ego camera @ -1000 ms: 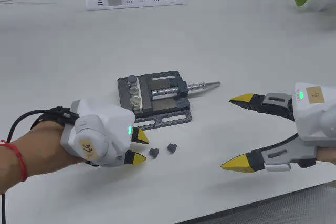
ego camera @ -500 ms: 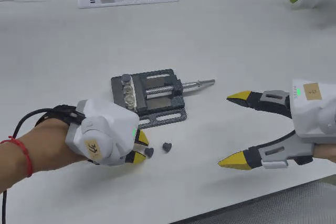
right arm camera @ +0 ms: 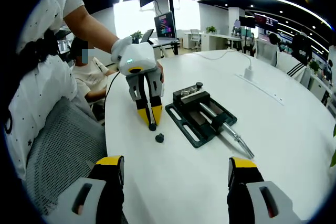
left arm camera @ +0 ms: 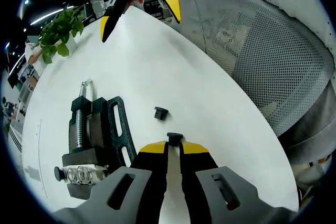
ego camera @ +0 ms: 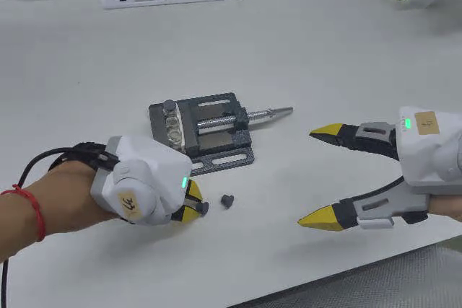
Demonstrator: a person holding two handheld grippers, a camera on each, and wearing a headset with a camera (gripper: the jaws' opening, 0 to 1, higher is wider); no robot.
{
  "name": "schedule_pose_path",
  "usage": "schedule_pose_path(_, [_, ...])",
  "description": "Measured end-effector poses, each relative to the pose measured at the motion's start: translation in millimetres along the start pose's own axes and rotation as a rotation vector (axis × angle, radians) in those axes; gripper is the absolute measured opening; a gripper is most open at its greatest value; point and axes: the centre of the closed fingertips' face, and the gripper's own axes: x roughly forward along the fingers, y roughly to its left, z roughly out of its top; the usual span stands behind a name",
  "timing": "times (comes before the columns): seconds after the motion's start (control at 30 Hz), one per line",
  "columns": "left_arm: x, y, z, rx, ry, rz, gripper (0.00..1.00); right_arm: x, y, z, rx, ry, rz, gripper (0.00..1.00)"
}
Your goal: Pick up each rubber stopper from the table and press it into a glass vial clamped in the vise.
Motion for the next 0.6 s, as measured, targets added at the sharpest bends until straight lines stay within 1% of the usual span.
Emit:
schedule_pose_path(0.3, [-0.2, 0.3, -0.3, -0.014, -0.006, 0.014, 0.04, 1.6, -1.5, 0.3, 0.000, -0.004, 0.001, 0.80])
schedule_pose_path(0.43, [-0.4, 1.0, -0.2, -0.032, -0.013, 0.027, 0.05, 1.2, -2.2, 1.0, 0.001, -0.007, 0.000, 0.79])
schedule_pose_path(0.53, [-2.2, 1.4, 1.6, -0.070, -0.033, 0.046, 0.04, 1.9, -2.1, 3.4, 0.000, -0.009, 0.002, 0.79])
schedule_pose_path(0.6, [-5.9, 2.9, 5.4, -0.114, -0.058, 0.066, 0.04, 2.5, -1.0, 7.9, -0.002, -0.014, 0.004, 0.79])
